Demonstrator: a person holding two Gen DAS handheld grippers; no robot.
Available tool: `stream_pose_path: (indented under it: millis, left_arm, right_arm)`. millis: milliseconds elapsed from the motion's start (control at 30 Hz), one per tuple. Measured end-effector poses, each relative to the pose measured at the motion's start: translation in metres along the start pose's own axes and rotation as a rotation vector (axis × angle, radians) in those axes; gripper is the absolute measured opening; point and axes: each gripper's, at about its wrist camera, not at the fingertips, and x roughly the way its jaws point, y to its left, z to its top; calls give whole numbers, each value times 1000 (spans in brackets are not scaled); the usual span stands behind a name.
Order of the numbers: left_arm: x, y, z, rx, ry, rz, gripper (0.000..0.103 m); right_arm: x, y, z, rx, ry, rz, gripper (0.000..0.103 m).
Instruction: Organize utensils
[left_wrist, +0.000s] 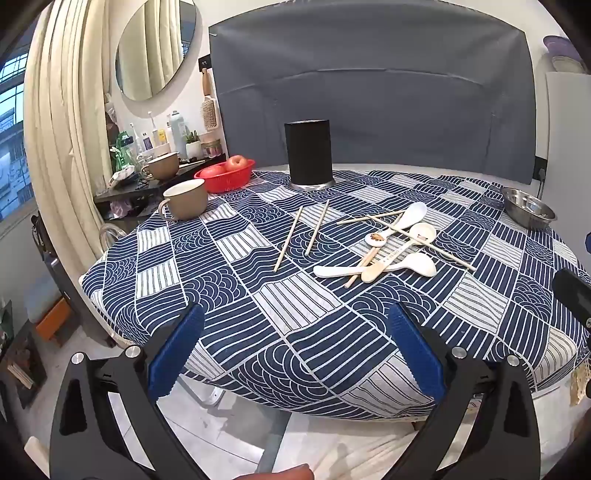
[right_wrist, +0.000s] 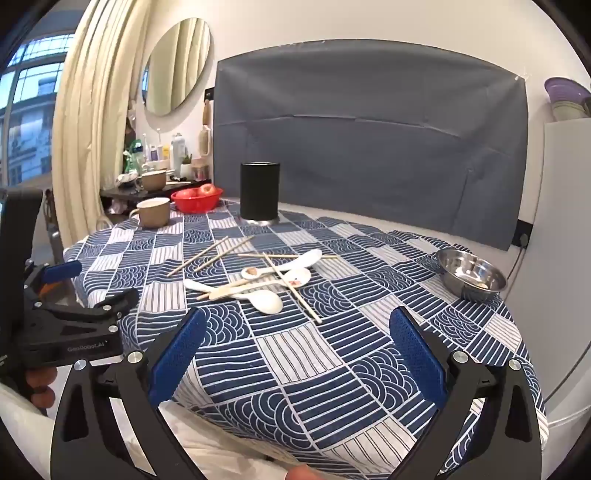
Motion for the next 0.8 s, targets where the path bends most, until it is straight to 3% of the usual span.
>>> stream_pose_path:
  millis: [267,333,800]
  left_arm:
    - [5,-3,-4,-2,8,-13,97]
    - [2,-1,-2,-7,9,-18,97]
    - [1,1,-1,-8,13,-15,97]
  right_arm:
    - [14,-3,7,1,17,5,95]
    - [-3,2,3,-15,-16,-8,95]
    - [-3,-2,4,-3,-16,-19,95]
